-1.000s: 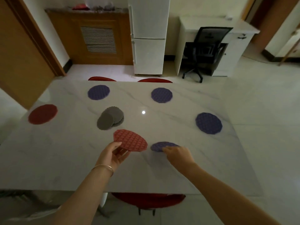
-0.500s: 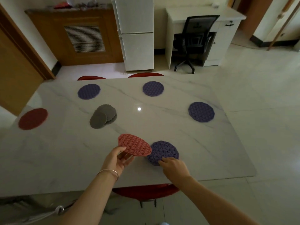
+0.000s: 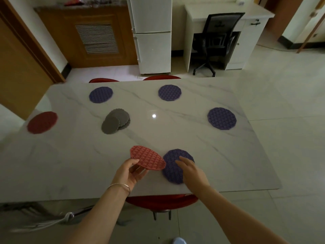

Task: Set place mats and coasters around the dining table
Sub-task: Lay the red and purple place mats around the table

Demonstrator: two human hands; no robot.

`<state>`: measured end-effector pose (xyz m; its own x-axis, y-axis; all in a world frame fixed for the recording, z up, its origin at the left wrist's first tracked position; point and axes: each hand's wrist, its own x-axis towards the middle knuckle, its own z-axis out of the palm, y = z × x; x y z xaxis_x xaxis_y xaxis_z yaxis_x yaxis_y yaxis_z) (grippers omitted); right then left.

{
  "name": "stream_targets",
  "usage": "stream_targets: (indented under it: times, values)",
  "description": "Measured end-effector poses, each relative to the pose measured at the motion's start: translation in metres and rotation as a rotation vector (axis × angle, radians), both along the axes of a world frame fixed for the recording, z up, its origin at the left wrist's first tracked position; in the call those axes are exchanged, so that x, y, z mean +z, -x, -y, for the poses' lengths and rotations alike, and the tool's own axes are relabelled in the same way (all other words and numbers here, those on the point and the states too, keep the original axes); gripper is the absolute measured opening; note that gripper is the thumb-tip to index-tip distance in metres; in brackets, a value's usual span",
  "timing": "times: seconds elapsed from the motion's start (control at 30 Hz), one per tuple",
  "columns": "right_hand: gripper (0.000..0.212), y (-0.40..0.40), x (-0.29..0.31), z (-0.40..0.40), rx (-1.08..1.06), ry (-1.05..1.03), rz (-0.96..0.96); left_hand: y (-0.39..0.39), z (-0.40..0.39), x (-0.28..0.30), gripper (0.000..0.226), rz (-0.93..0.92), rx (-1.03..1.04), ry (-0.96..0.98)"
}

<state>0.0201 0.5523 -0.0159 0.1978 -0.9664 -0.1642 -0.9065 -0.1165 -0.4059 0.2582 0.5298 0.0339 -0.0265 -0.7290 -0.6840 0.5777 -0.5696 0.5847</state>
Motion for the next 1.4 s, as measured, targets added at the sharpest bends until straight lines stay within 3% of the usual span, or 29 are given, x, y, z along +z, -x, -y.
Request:
stream_targets:
  times: [0.1,0.2,0.33,0.43,0.7,0.97,1.07,1.13,1.27,1.4]
  values:
    - [0.047,-0.015,0.035,0.026,-0.005,0.128,0.119,-0.002,0.005,0.011,0.02,-0.018,0.029,0.013]
    - [0.036,-0.047,0.07,0.046,0.126,0.218,0.263,-0.01,0.008,0.027,0.026,-0.013,0.06,0.026]
    - [0.057,-0.1,0.104,0.064,0.371,0.258,0.232,-0.035,0.017,0.059,0.031,0.019,0.129,0.068]
    - [0.059,-0.137,0.118,0.076,0.45,0.335,0.208,-0.07,0.029,0.084,0.03,0.036,0.179,0.122]
    - [0.042,-0.264,0.133,0.116,0.447,0.522,0.234,-0.195,0.071,0.093,0.031,-0.012,0.256,0.158]
    - [0.037,-0.366,0.108,0.121,0.262,0.489,0.1,-0.304,0.107,0.054,0.013,0.018,0.026,0.033]
    - [0.037,-0.388,0.099,0.109,0.212,0.46,0.065,-0.325,0.109,0.042,0.013,0.24,-0.148,-0.001]
    - [0.039,-0.397,0.091,0.103,0.168,0.451,0.055,-0.333,0.107,0.033,0.025,0.508,-0.259,0.058]
    - [0.044,-0.416,0.074,0.092,0.13,0.409,-0.004,-0.354,0.098,0.015,0.043,1.297,-0.511,0.466]
    - [0.046,-0.428,0.051,0.077,0.161,0.353,-0.019,-0.37,0.084,-0.002,0.053,1.478,-0.855,0.914]
